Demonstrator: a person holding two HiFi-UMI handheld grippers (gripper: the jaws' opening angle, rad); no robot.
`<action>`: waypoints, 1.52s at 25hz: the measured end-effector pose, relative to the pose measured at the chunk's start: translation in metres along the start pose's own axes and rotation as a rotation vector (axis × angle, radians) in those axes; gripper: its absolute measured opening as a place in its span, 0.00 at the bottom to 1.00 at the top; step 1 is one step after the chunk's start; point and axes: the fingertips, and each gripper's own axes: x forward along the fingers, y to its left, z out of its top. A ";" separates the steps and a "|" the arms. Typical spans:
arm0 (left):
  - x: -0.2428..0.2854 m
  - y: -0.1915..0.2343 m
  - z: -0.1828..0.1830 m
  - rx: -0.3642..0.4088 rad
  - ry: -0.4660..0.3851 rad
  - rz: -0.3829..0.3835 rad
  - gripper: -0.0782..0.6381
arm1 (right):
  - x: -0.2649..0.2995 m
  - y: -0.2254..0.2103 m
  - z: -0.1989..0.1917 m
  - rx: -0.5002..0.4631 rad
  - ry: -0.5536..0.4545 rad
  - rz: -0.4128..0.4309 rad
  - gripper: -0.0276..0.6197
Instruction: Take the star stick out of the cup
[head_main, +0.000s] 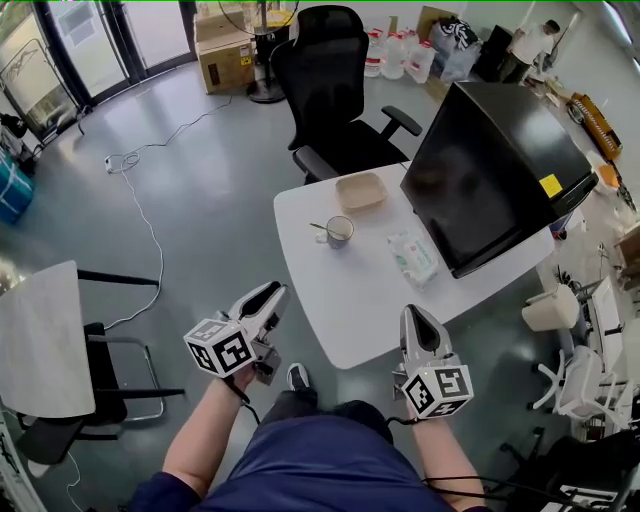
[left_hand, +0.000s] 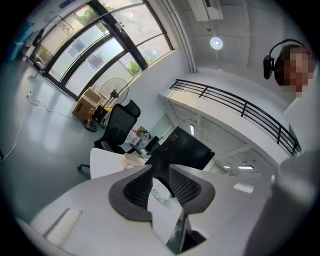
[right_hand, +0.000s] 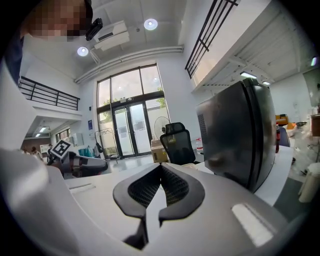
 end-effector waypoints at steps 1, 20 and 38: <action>0.005 0.004 -0.003 -0.003 0.015 -0.003 0.25 | 0.004 0.000 -0.001 0.001 0.001 -0.006 0.05; 0.101 0.051 -0.037 0.026 0.076 0.251 0.25 | 0.068 -0.068 -0.003 0.022 0.073 0.156 0.05; 0.192 0.112 -0.054 -0.094 0.142 0.369 0.26 | 0.070 -0.119 -0.015 0.088 0.101 0.080 0.05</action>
